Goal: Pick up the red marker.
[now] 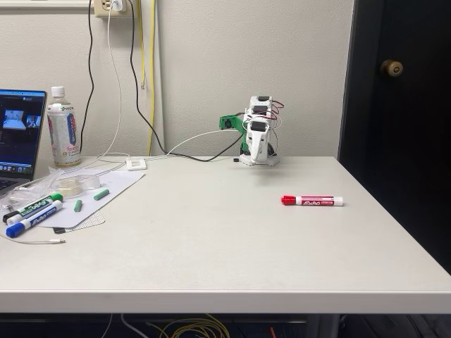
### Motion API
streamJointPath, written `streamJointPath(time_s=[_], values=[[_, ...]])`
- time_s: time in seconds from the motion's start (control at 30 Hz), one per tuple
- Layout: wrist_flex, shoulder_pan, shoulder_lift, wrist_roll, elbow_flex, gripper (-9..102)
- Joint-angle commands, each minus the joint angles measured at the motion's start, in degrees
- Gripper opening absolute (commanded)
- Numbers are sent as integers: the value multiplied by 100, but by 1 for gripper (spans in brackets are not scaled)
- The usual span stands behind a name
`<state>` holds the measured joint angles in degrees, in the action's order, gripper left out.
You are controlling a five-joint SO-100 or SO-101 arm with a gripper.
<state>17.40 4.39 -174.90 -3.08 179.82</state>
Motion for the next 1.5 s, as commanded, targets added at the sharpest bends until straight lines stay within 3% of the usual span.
streamJointPath(time_s=[0.0,0.87,1.47], values=[[-141,-79,-35,-53,-35,0],[-176,-114,0,-70,-26,0],[-1854,9,914,193,-35,0]])
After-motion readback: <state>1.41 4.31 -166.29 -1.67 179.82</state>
